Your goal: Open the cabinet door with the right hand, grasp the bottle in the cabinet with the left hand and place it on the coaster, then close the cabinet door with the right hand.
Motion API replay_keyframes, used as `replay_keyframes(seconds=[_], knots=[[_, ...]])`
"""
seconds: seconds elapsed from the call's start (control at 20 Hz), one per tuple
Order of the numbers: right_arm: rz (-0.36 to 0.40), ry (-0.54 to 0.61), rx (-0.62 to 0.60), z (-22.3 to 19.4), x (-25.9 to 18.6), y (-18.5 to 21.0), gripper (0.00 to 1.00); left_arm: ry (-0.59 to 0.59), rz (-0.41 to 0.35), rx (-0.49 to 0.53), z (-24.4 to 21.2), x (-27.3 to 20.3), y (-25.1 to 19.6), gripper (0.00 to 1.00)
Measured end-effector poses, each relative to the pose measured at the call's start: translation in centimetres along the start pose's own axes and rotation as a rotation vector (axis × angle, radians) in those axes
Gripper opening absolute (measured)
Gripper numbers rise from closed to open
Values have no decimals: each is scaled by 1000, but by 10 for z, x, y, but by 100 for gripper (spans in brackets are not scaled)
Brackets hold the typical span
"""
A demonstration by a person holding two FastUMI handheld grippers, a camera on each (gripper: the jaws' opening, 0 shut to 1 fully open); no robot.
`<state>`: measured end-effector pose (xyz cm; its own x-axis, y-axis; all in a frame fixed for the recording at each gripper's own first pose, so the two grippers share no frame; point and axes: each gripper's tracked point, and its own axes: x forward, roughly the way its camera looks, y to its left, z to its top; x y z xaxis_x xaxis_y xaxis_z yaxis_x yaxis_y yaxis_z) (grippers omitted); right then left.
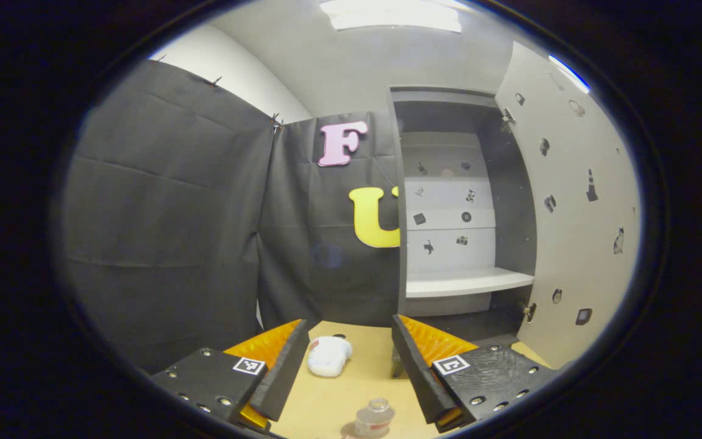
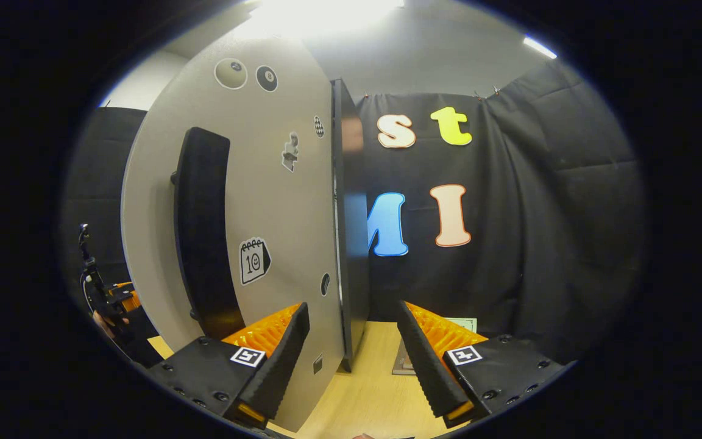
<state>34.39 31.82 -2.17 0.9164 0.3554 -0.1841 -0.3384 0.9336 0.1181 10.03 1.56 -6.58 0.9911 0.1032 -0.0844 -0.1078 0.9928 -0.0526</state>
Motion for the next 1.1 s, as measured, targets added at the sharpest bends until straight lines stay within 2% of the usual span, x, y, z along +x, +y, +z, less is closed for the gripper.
replay_keyframes(seconds=[0.4, 0.55, 0.8, 1.1], knots=[[39, -3, -9, -2, 7, 50, 93, -2, -52, -35, -2, 38, 18, 83], [32, -1, 23, -4, 14, 60, 93, -1, -62, -38, -3, 49, 24, 83], [50, 6, 35, -5, 29, 76, 93, 3, -57, -34, -8, 57, 45, 83], [105, 14, 50, -8, 49, 111, 93, 10, -28, -47, -14, 65, 74, 83]])
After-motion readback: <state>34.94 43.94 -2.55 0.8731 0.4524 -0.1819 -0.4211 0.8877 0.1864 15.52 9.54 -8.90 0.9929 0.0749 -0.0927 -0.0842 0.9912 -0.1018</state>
